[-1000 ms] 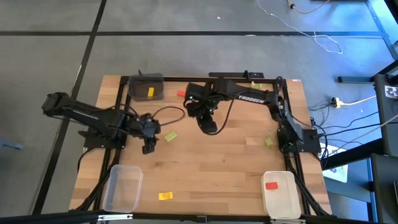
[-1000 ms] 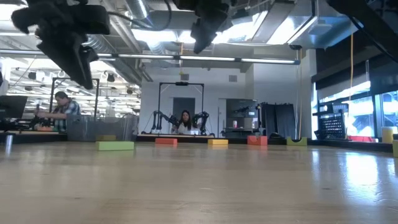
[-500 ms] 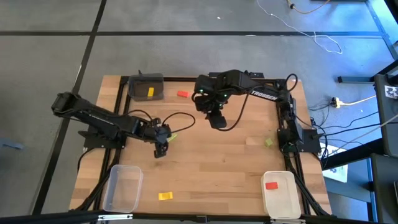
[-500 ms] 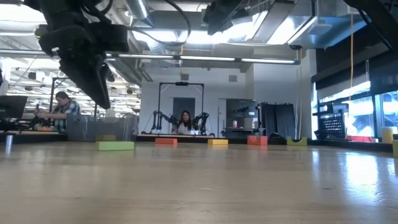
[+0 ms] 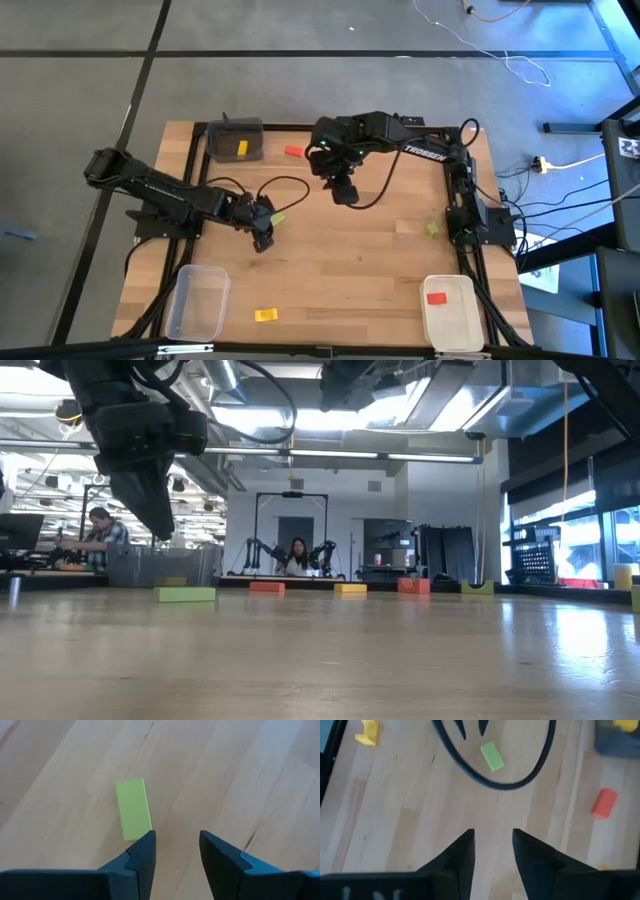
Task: Sort & place blocks by color
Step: Put the bottom left green block into the transparent bin
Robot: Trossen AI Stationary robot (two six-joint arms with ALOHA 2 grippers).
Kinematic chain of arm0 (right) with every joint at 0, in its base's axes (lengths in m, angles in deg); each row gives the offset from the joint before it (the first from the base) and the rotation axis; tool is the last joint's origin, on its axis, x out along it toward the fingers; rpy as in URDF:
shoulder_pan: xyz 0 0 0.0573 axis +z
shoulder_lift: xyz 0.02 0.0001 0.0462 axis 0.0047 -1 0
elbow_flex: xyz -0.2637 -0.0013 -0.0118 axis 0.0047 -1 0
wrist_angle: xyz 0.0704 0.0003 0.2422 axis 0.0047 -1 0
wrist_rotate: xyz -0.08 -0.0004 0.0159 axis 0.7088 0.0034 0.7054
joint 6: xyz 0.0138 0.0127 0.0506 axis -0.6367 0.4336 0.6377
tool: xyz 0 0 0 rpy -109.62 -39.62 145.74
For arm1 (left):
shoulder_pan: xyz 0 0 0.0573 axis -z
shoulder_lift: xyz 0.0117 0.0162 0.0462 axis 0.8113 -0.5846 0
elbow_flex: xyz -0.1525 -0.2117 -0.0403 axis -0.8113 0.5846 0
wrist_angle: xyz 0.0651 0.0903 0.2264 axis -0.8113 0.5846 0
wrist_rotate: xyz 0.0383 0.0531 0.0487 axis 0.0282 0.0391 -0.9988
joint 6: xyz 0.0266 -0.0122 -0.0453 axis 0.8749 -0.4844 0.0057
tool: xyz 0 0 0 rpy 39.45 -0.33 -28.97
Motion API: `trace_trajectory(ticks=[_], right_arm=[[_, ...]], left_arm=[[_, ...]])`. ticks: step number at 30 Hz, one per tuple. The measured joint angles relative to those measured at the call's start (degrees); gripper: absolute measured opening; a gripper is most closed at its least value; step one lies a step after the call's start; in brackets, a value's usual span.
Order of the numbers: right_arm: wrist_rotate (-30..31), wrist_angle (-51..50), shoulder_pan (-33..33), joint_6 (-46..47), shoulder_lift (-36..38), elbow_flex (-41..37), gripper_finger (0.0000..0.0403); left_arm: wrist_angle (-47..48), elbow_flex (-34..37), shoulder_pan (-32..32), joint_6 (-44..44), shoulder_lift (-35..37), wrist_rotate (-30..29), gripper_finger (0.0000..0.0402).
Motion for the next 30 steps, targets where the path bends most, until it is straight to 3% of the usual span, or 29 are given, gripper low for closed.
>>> trace_trajectory(ticks=[8, 20, 30], right_arm=[[0.0, 7.0, 0.0, 0.0, 0.0, 0.0, 0.0134], [0.0, 16.0, 0.0, 0.0, 0.0, 0.0, 0.0134], [0.0, 17.5, 0.0, 0.0, 0.0, 0.0, 0.0134]], left_arm=[[0.0, 0.0, 0.0, -7.5, 0.0, -0.2, 0.0142], [-0.6, 0.0, 0.0, -9.3, 0.0, -0.2, 0.0151], [0.9, 0.0, -4.6, -6.0, -2.4, 1.7, 0.0263]])
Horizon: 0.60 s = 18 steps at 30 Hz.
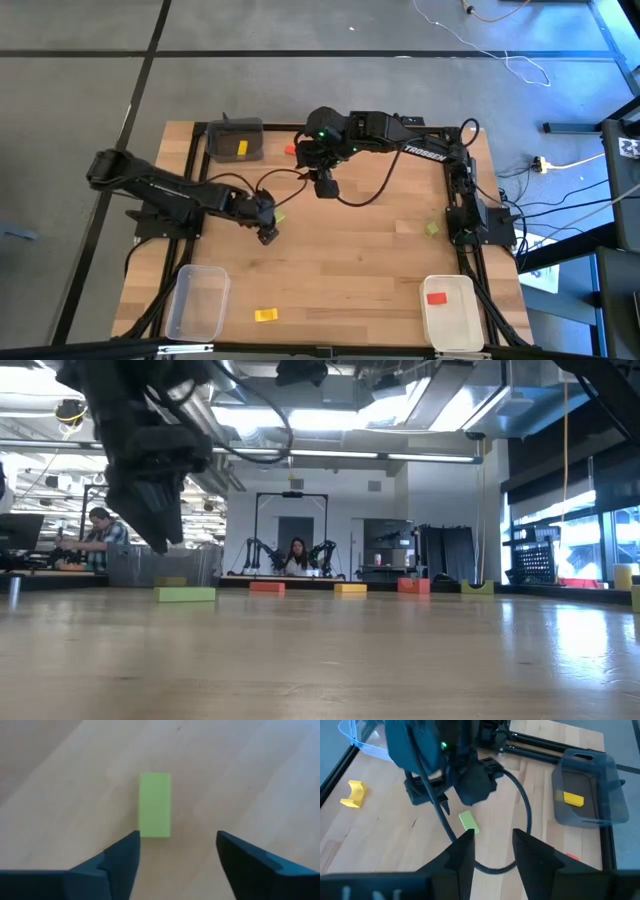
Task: Sort & place blocks by color
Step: Put the bottom left green block into the transparent bin
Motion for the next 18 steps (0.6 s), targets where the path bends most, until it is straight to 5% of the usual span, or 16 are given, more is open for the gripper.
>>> trace_trajectory(ticks=[18], right_arm=[[0.0, 0.6, 0.0, 0.0, 0.0, 0.0, 0.0134]], left_arm=[[-7.2, -0.1, -5.1, 4.8, -14.2, 2.7, 0.0288]])
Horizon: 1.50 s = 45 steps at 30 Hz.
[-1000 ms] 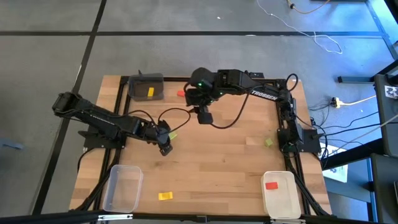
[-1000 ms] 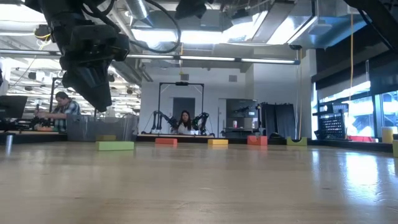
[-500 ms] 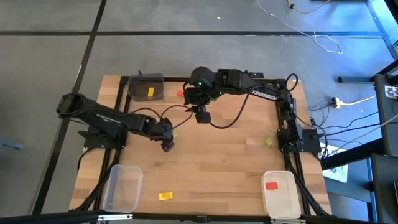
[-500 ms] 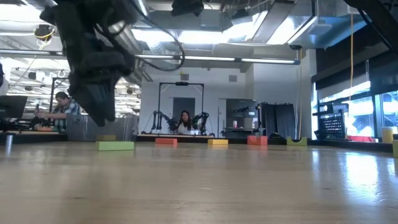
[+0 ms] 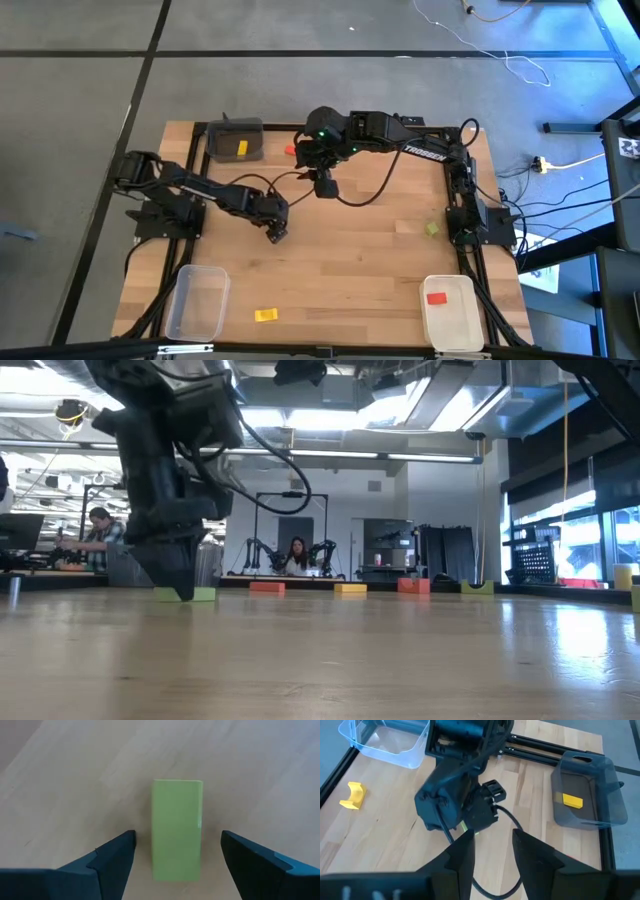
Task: Sort & place blocks by color
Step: Put the bottom left green block into the transparent bin
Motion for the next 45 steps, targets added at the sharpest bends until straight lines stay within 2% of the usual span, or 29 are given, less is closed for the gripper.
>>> trace_trajectory(ticks=[16, 21, 34, 41, 45], right_arm=[[0.0, 0.9, 0.0, 0.0, 0.0, 0.0, 0.0134], [0.0, 0.9, 0.0, 0.0, 0.0, 0.0, 0.0134], [0.0, 0.9, 0.0, 0.0, 0.0, 0.0, 0.0134], [0.0, 0.9, 0.0, 0.0, 0.0, 0.0, 0.0134], [0.0, 1.2, 0.0, 0.1, 0.0, 0.0, 0.0134]], left_arm=[[-0.5, 0.0, 1.6, -0.2, -0.9, -2.7, 0.0283], [-0.5, 0.0, 1.6, -0.2, -1.0, -2.4, 0.0252], [-0.1, 0.0, 1.5, 0.1, -1.1, 2.0, 0.0126], [1.1, 0.2, 1.5, 0.0, 1.1, 3.7, 0.012], [3.8, 0.3, 1.6, -0.9, 5.5, 4.8, 0.012]])
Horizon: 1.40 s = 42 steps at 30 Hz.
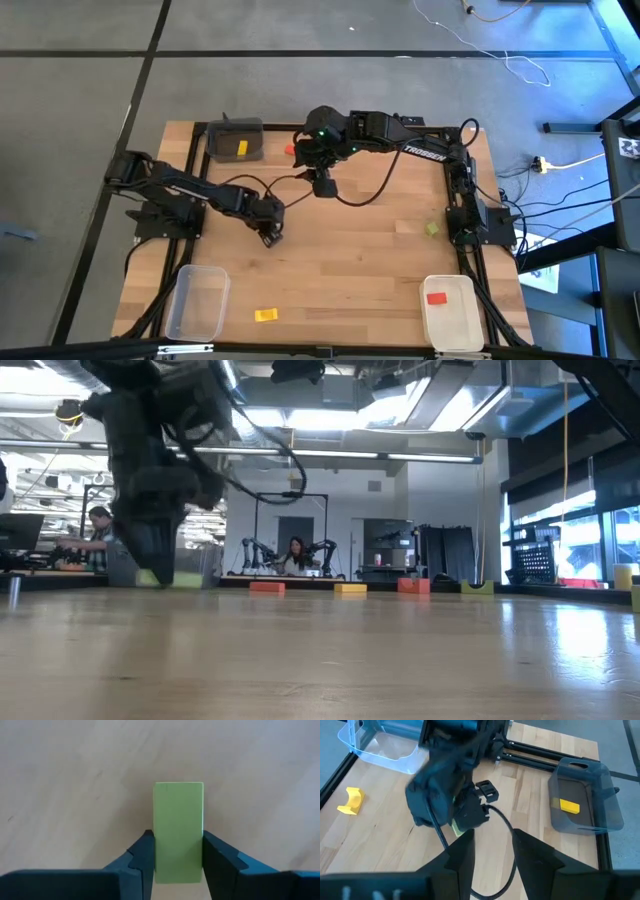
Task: Sort & place blocks by color
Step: Put the bottom left green block into the transparent bin
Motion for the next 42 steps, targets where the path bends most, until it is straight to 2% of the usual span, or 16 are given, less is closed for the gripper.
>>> trace_trajectory(ticks=[7, 16, 22, 31, 34, 39, 42], right_arm=[[-0.3, -4.0, 0.2, -1.7, 0.0, 0.0, 0.0134], [-0.4, -8.4, 0.2, -3.2, 0.0, 0.0, 0.0134], [-0.5, -7.8, 0.2, -3.3, 0.0, 0.0, 0.0134], [-0.5, -5.3, 0.2, -3.1, 0.0, 0.0, 0.0134], [-0.5, -4.7, 0.2, -3.0, 0.0, 0.0, 0.0134], [-0.5, -4.6, 0.2, -3.2, 0.0, 0.0, 0.0134], [-0.5, -5.0, 0.2, -3.0, 0.0, 0.0, 0.0134]], left_arm=[[7.3, -0.1, 1.8, -2.7, 8.7, 0.5, 0.012], [12.0, -0.1, 9.6, -8.2, 21.0, 2.2, 0.012], [14.8, -0.1, 17.2, -9.1, 26.4, 12.0, 0.012], [15.2, -0.2, 30.4, -21.2, 31.1, 24.8, 0.012], [15.5, -0.2, 36.0, -24.1, 30.5, 24.0, 0.012], [15.6, -0.2, 44.2, -30.2, 26.7, 16.5, 0.012], [15.5, -0.2, 47.4, -32.7, 23.8, 14.2, 0.012]])
